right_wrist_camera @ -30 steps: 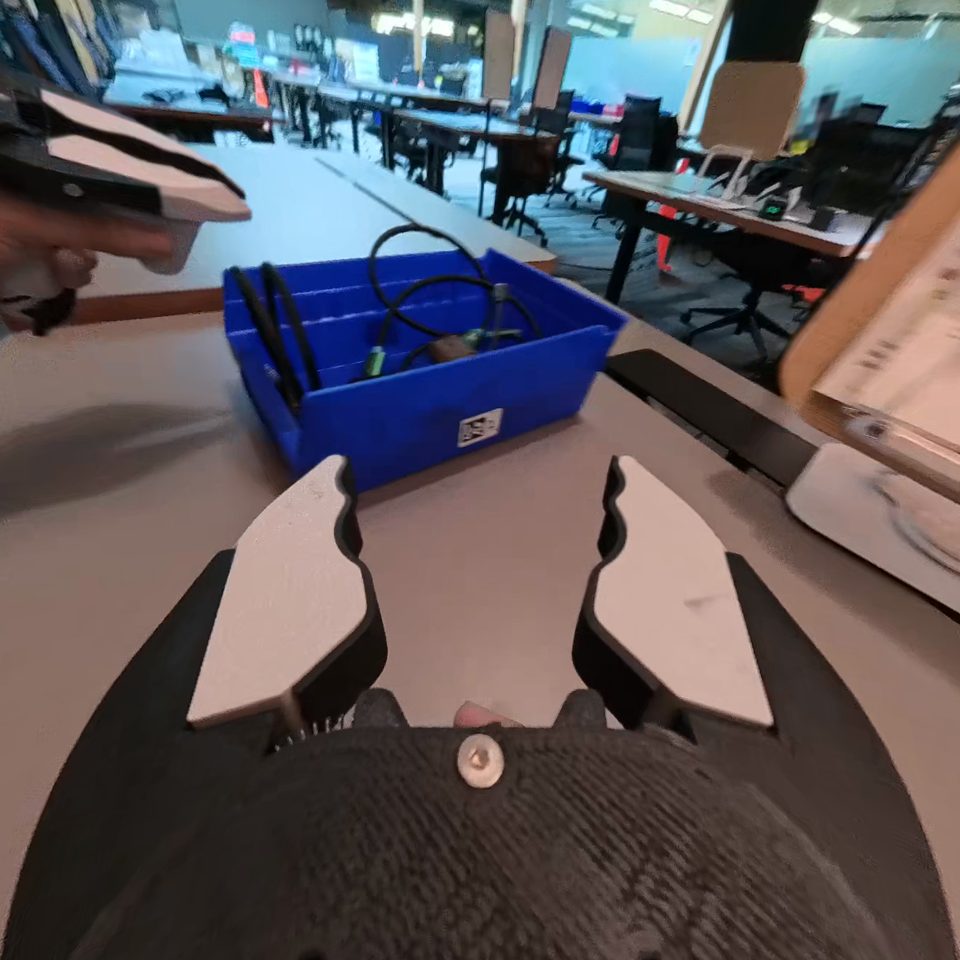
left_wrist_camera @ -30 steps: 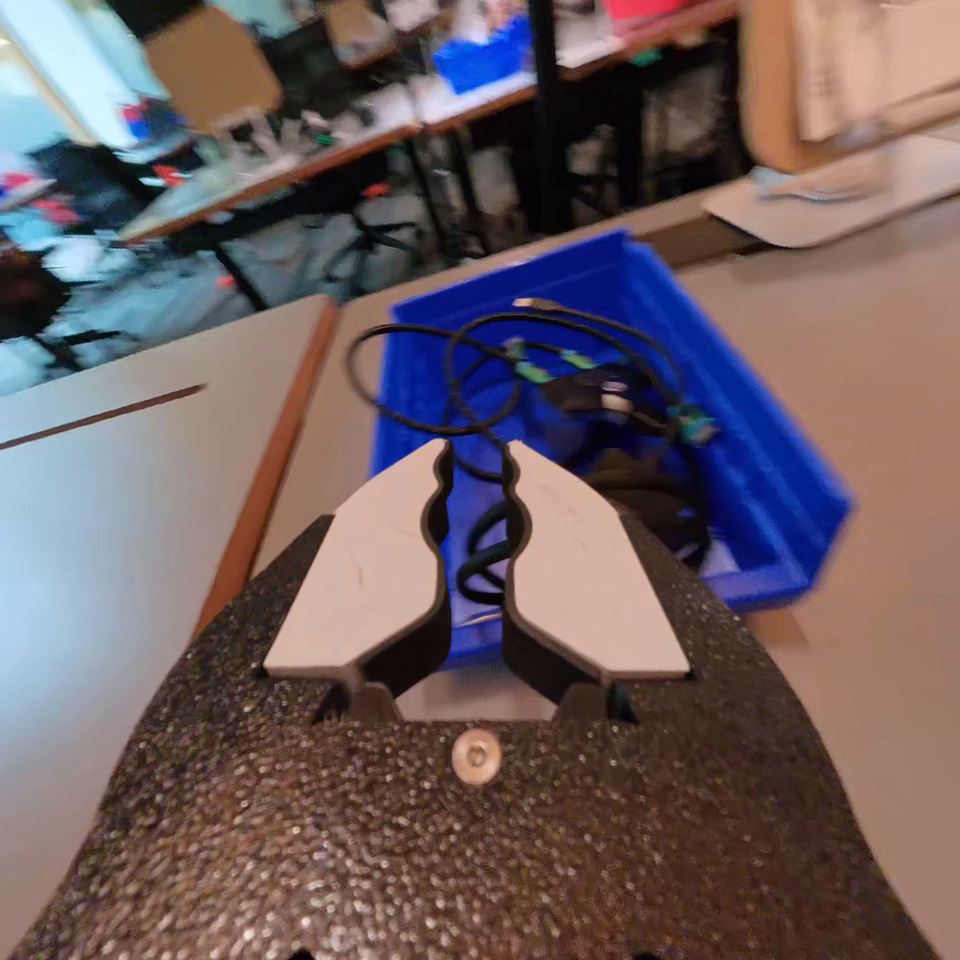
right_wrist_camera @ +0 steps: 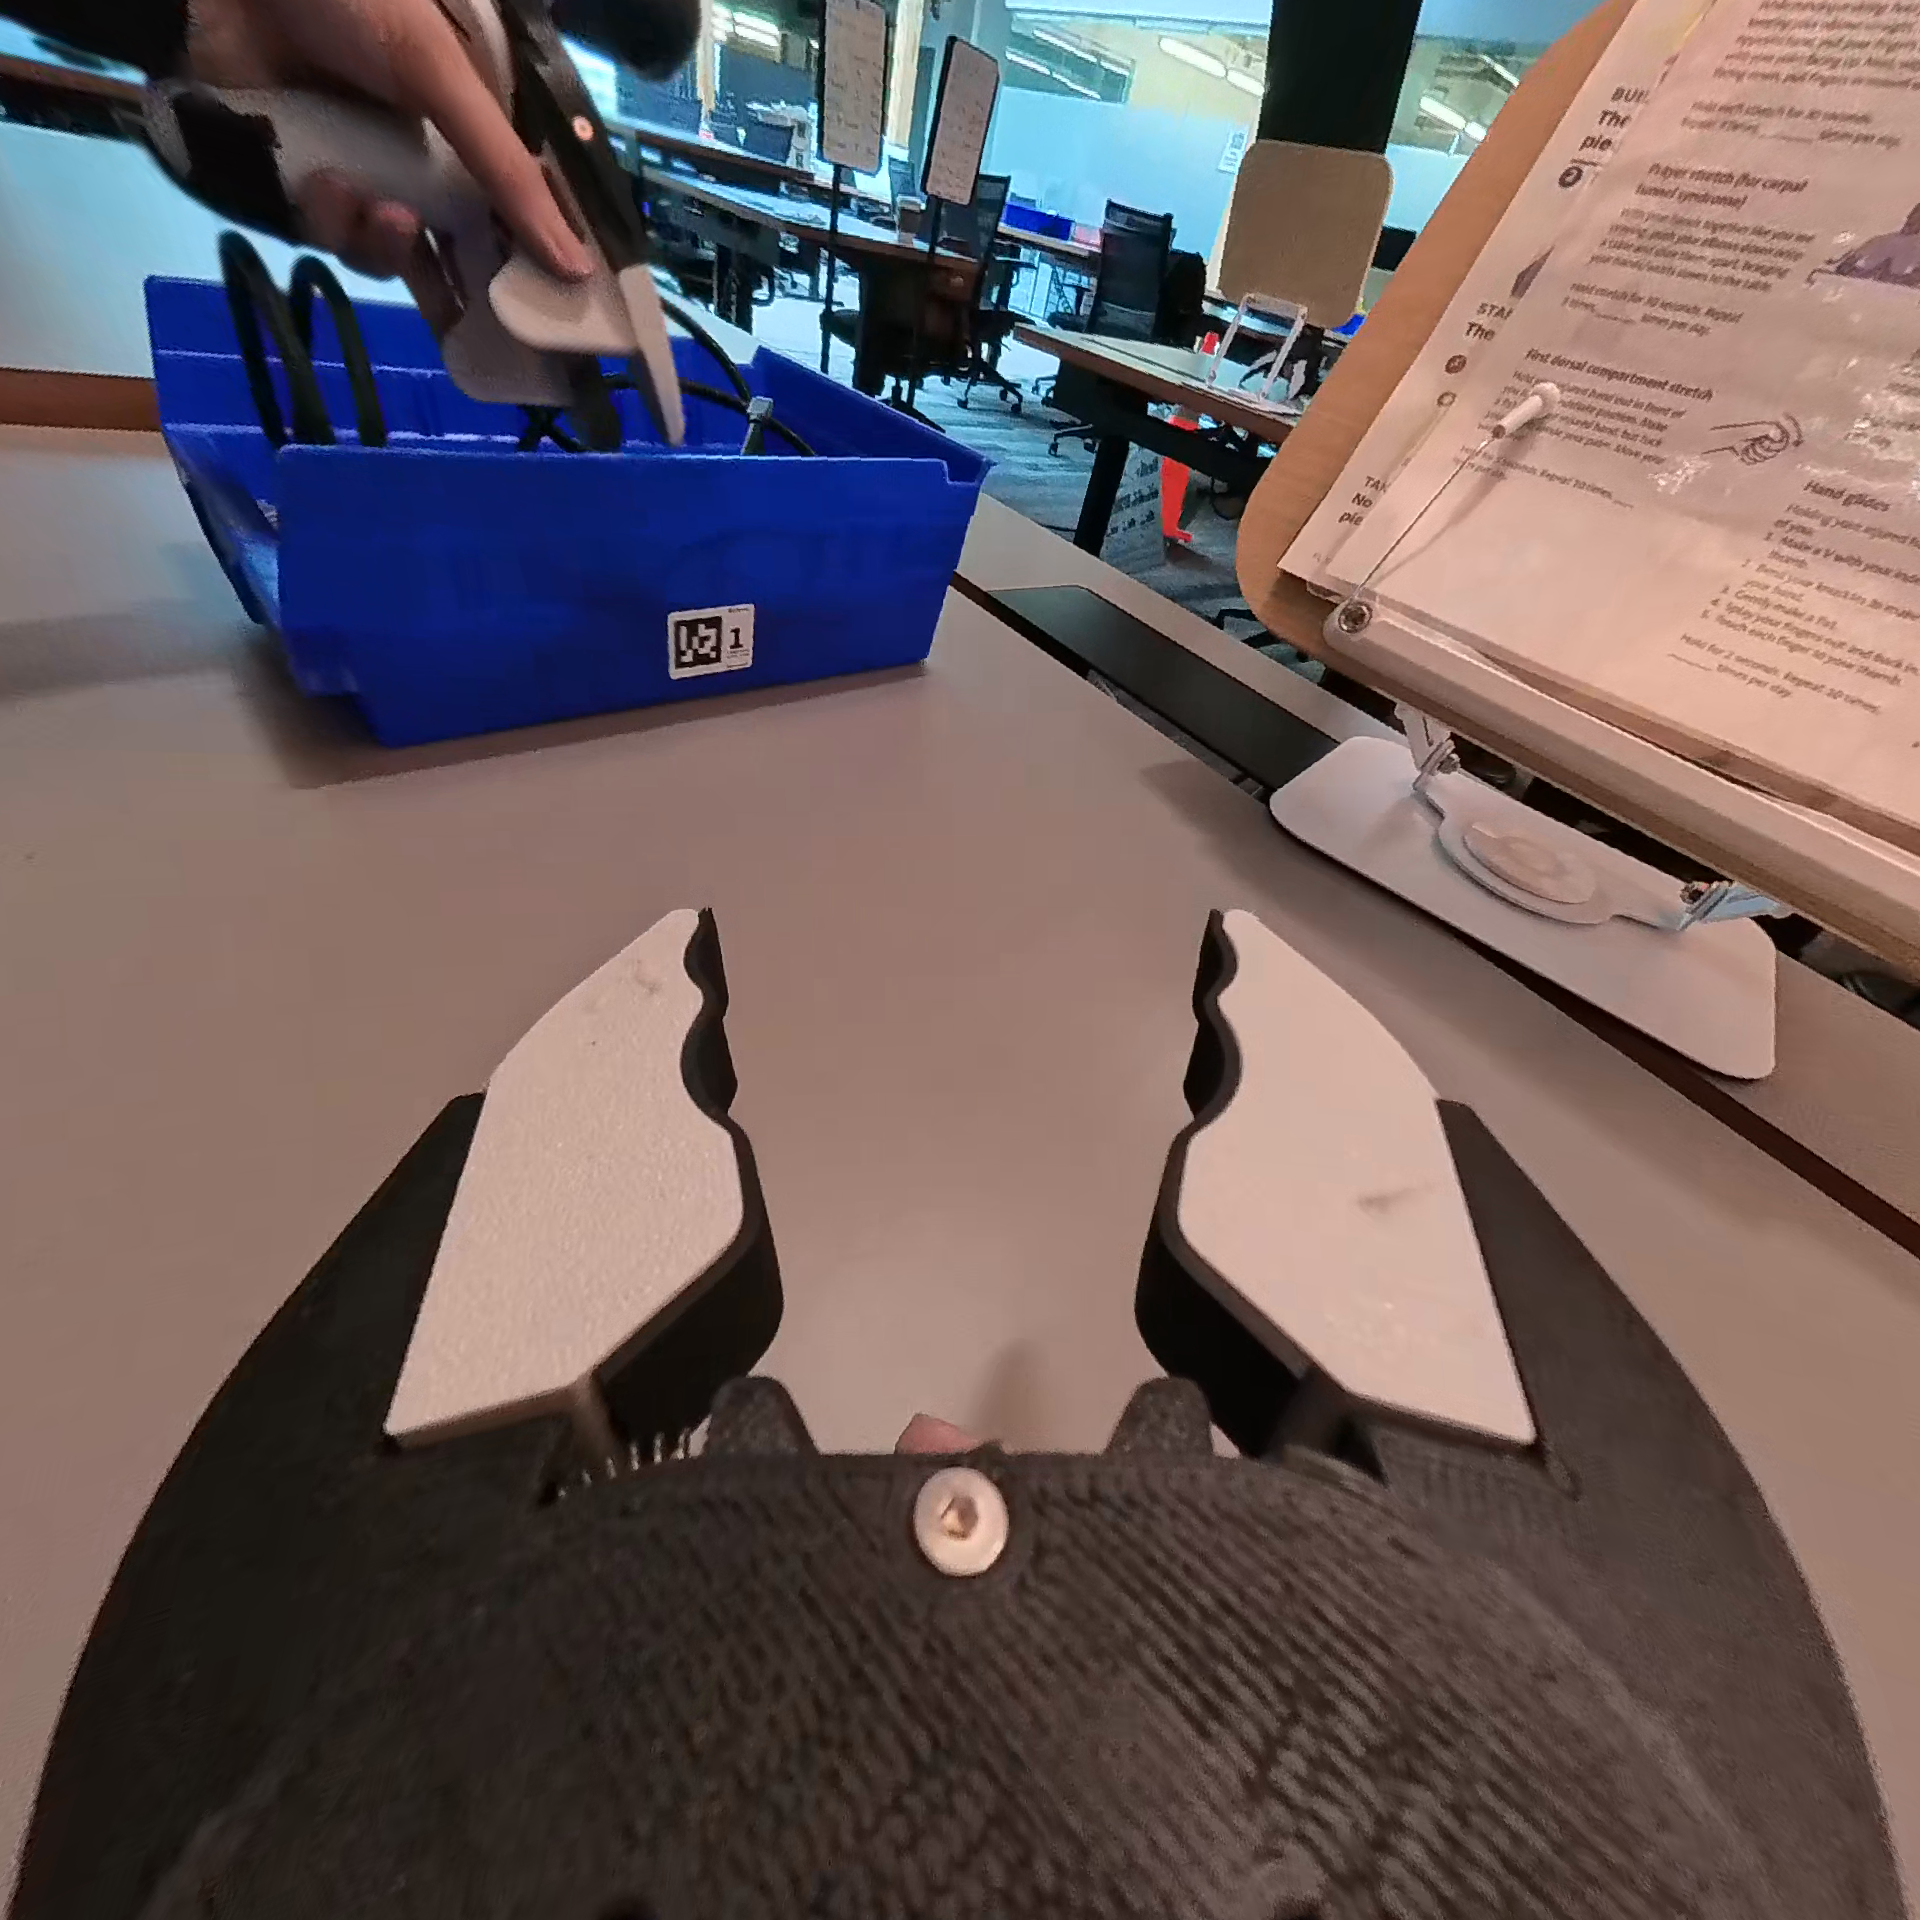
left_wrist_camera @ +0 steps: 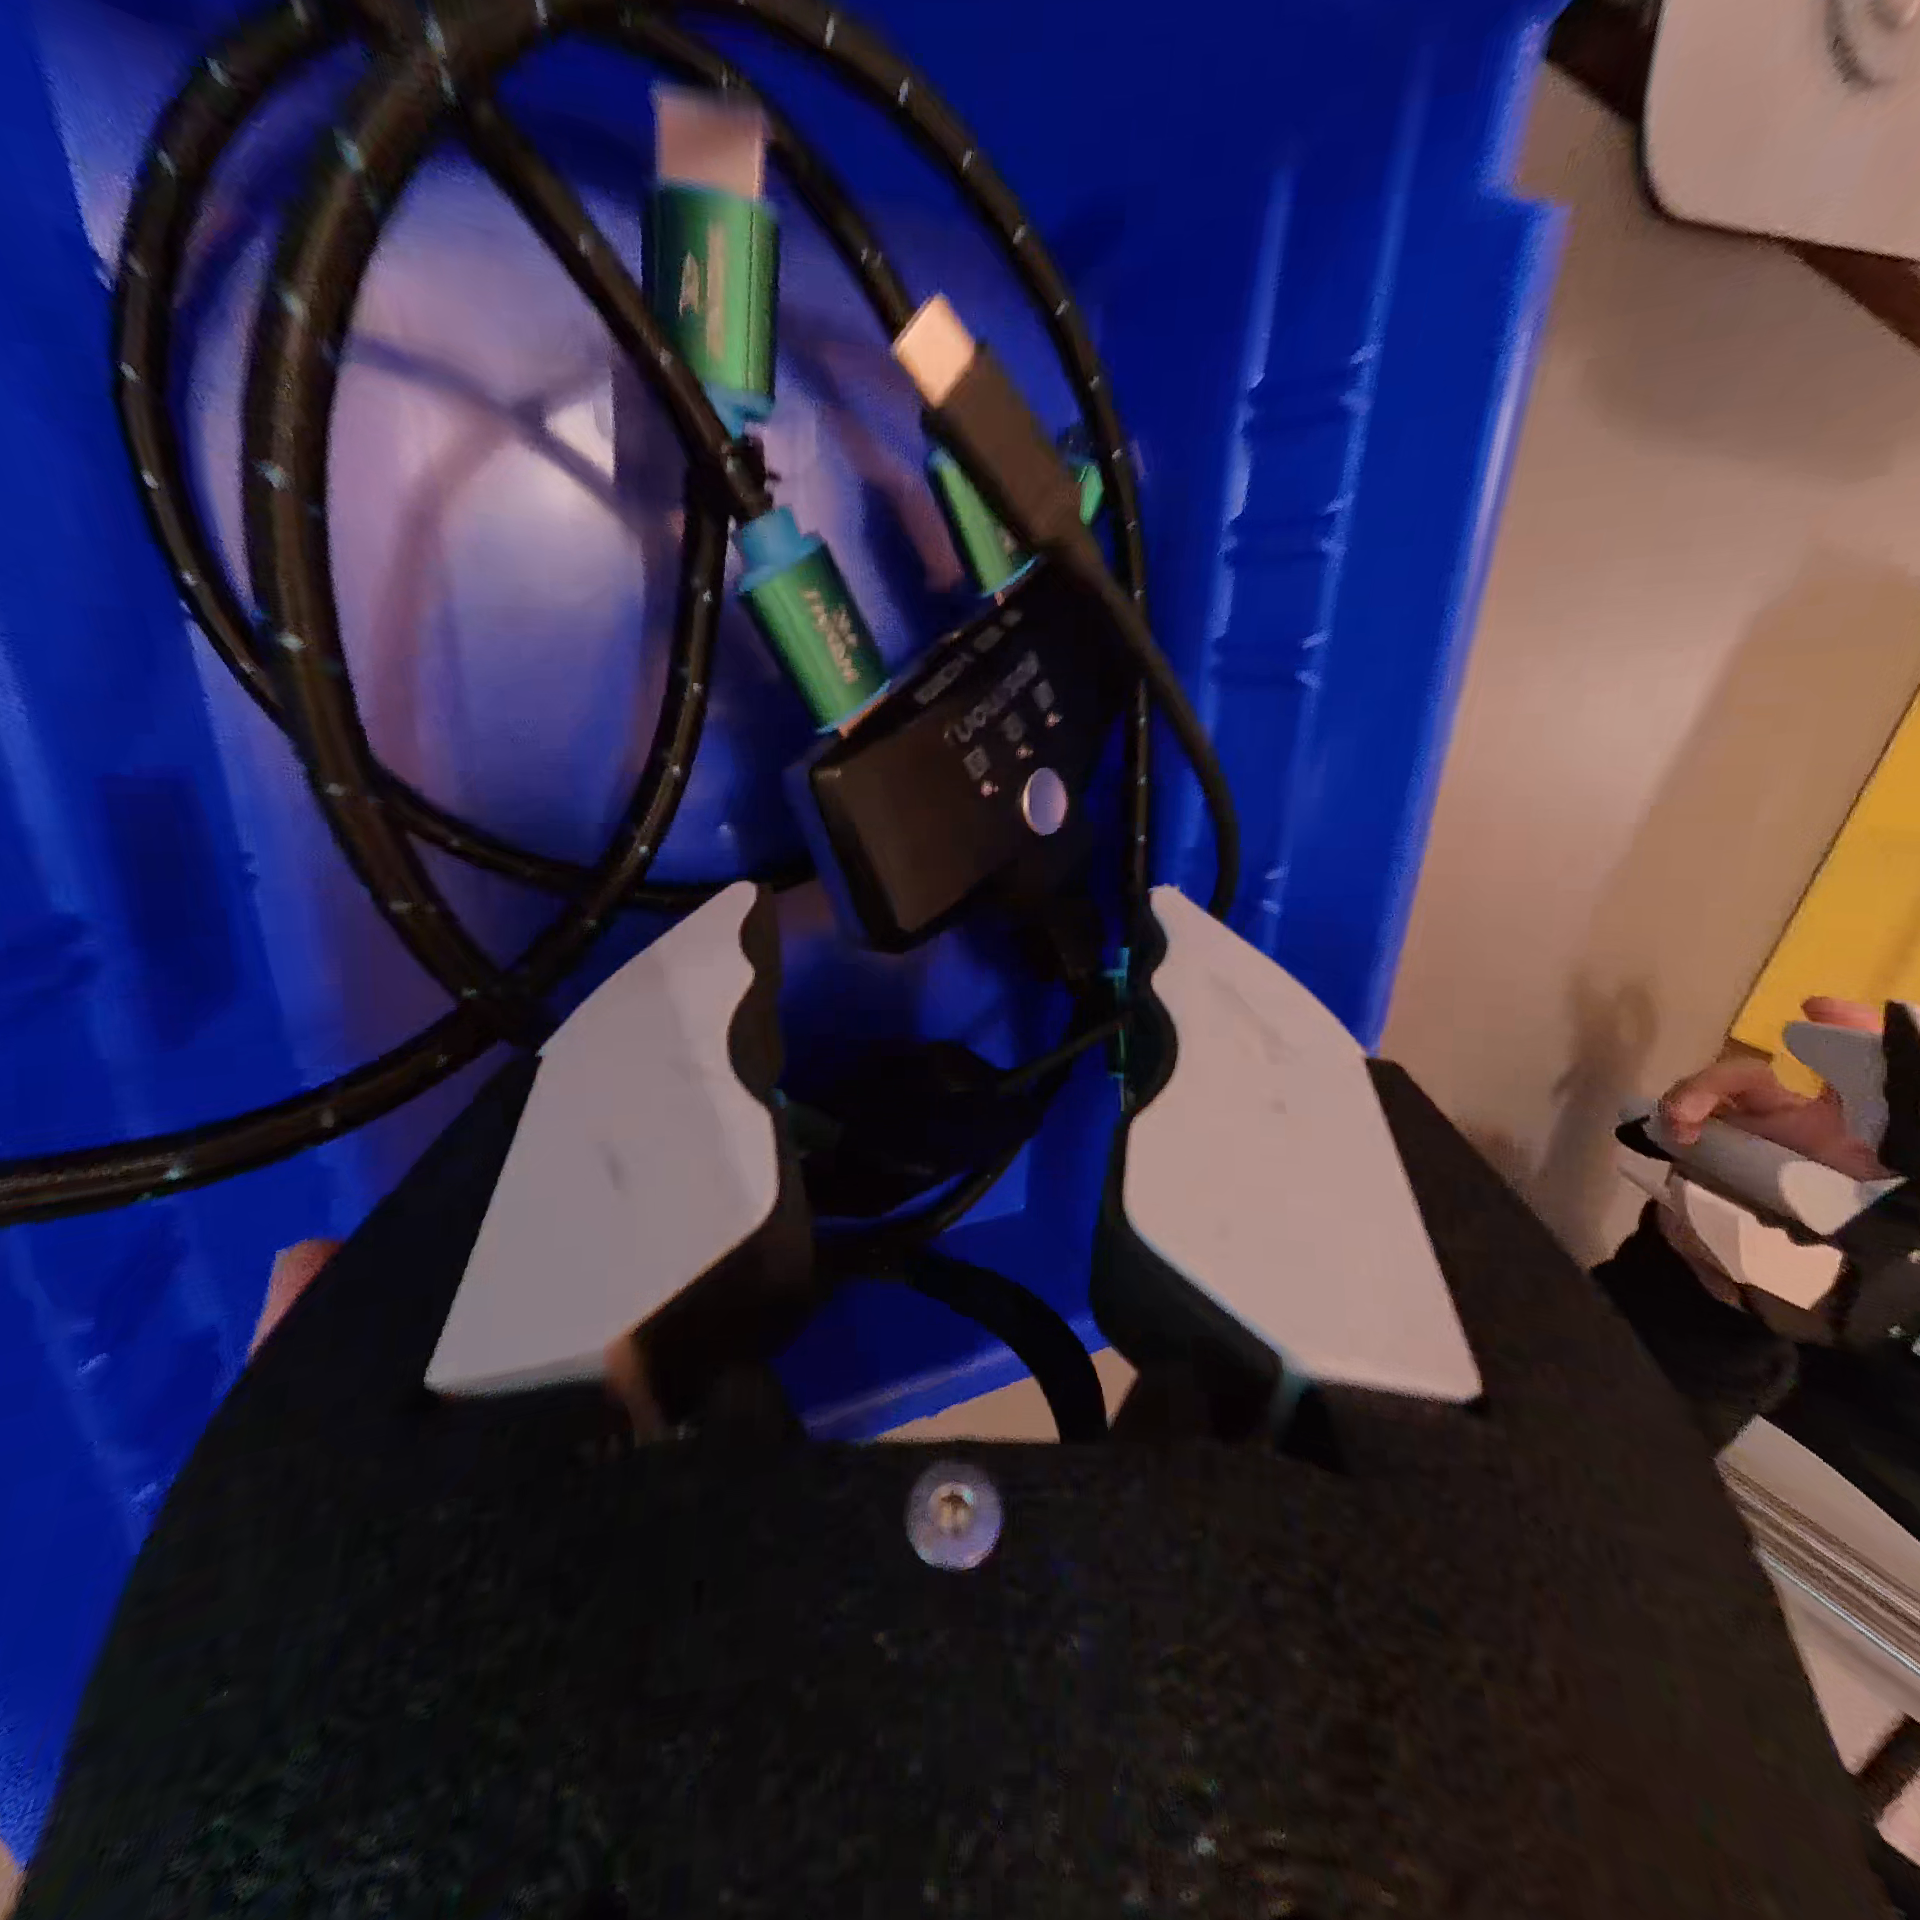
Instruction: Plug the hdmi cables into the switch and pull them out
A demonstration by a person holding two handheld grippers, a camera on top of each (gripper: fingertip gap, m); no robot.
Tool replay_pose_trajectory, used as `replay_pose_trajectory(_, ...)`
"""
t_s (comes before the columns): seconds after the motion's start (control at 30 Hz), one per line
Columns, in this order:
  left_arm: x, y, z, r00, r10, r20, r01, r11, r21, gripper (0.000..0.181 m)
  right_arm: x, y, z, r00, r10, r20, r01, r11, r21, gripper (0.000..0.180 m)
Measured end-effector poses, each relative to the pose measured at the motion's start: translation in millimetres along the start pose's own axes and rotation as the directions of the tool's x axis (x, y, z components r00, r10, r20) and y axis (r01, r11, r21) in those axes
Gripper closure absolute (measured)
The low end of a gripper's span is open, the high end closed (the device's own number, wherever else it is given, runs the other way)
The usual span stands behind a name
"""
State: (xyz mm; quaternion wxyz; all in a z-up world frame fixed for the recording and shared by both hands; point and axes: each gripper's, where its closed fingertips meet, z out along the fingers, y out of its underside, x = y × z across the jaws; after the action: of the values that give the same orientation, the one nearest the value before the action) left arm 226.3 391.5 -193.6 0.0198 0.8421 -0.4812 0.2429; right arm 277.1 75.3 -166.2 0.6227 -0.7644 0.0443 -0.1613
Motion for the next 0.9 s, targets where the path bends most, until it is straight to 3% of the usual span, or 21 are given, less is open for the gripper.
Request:
replay_pose_trajectory(0.37, -4.7, 2.7, 19.9, 0.977, -0.154, -0.150, 0.139, 0.985, -0.105, 0.136, 0.4, 1.5, -0.2, 1.000, -0.007, 0.002, 0.007, 1.000, -0.006, 0.093)
replay_pose_trajectory(0.63, -5.2, 6.8, 23.2, 0.965, -0.144, -0.220, 0.107, 0.979, -0.171, 0.136, -4.9, 5.6, 2.0, 0.997, -0.070, 0.019, 0.070, 0.997, -0.030, 0.094)
replay_pose_trajectory(0.7, -5.3, 11.6, 24.9, 0.968, -0.139, -0.208, 0.100, 0.977, -0.188, 0.143, -5.6, 4.5, 1.6, 0.996, -0.089, 0.017, 0.090, 0.996, -0.029, 0.094)
replay_pose_trajectory(0.8, -1.4, 10.4, 21.3, 0.955, -0.139, -0.260, 0.102, 0.983, -0.152, 0.153, -5.8, 3.8, 1.4, 0.995, -0.098, 0.014, 0.098, 0.995, -0.029, 0.094)
replay_pose_trajectory(0.9, 15.6, 0.7, 5.1, 0.898, -0.084, -0.433, 0.080, 0.996, -0.027, 0.157, -3.9, 5.2, 1.1, 0.992, -0.123, 0.001, 0.123, 0.992, -0.035, 0.095)
